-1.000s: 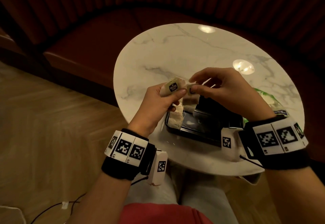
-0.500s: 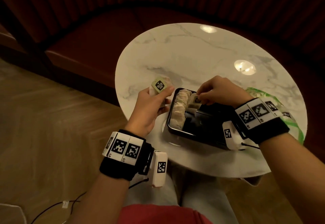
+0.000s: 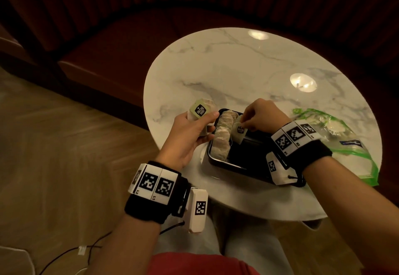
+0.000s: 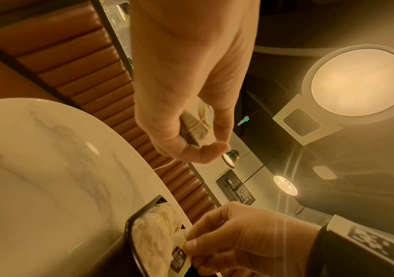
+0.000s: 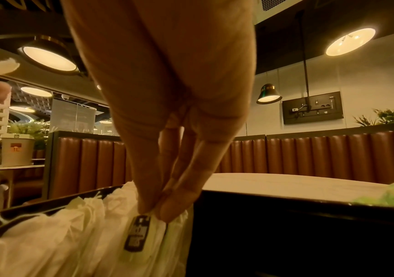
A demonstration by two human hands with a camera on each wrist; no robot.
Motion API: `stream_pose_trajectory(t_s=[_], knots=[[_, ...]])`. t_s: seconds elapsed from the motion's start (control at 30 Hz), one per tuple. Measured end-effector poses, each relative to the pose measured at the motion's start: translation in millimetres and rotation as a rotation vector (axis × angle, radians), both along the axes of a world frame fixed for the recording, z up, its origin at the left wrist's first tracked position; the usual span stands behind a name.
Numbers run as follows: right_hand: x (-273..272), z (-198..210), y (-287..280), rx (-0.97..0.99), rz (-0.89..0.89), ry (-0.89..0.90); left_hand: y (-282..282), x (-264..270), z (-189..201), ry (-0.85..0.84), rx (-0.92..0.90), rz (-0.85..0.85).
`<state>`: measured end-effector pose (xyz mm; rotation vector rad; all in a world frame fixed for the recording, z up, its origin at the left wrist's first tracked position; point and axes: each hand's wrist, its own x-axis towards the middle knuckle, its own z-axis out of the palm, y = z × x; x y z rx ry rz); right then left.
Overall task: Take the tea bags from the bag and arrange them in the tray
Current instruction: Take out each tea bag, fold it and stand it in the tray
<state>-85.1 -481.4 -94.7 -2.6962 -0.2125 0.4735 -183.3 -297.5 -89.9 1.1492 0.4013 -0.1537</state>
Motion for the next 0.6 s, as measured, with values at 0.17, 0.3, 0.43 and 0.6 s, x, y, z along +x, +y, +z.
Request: stream_pose_trajectory(t_s=[0.17,0.3,0.43,0.6], knots=[[0.0,2.9,-4.4,0.014,-0.043,-0.038,-0.3,0.4,-1.2,-0.008,0.004,-0.024],[-6.5,7.7,-13.9,0.011,-0.089,-0.043,-1.2,0.8,-5.1,-0.011,0.026,-0.039],[-14.6,1.6,-19.7,-0.106,-0.092,0.071,-1.1,0.2,-14.0,0.021,0.062,-0.016],[-17.6,-3.8,-12.9,-0.198,-0.026,0.235,-5.1,-1.5,-25.1,0.095,0.089,-0.091]])
